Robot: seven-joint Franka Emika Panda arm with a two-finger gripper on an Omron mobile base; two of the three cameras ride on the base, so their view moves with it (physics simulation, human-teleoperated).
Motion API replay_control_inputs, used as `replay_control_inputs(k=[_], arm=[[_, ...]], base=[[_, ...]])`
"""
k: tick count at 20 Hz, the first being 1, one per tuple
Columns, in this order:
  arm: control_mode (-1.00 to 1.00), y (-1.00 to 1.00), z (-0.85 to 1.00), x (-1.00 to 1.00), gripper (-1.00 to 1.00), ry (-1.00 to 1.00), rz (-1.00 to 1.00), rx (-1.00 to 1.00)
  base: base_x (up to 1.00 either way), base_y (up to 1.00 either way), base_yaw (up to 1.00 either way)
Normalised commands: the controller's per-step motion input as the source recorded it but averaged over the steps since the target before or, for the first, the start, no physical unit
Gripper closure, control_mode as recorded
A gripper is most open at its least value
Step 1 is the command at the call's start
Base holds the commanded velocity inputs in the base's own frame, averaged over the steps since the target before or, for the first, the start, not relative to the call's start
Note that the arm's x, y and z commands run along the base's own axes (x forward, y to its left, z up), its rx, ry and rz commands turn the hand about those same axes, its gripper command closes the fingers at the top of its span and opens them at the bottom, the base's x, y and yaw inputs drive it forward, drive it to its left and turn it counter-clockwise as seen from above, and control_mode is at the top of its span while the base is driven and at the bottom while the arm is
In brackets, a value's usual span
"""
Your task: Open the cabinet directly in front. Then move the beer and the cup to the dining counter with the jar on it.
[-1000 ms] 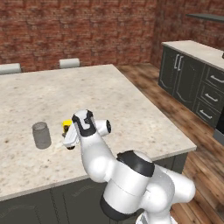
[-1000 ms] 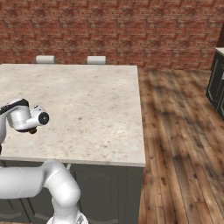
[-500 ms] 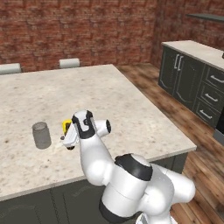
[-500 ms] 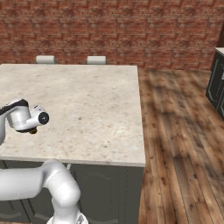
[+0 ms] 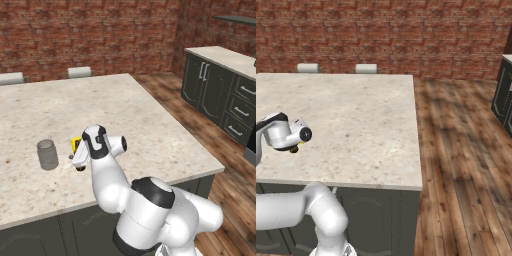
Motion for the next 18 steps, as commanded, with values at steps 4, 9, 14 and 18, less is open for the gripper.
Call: replay_control_inputs(k=[4,9,14,18], arm=[[-1.0,0.0,0.25,0.0,-1.0,0.0,0.0,0.0],[-1.0,0.0,0.05,0.0,-1.0,0.0,0.0,0.0],[-1.0,0.0,0.0,0.0,-1.0,0.0,0.0,0.0],[-1.0,0.0,0.34,0.0,-1.0,0.0,0.0,0.0]], base=[[0.0,0.0,0.0],[0.0,0.0,0.0],[0.0,0.0,0.0],[0.0,0.0,0.0]])
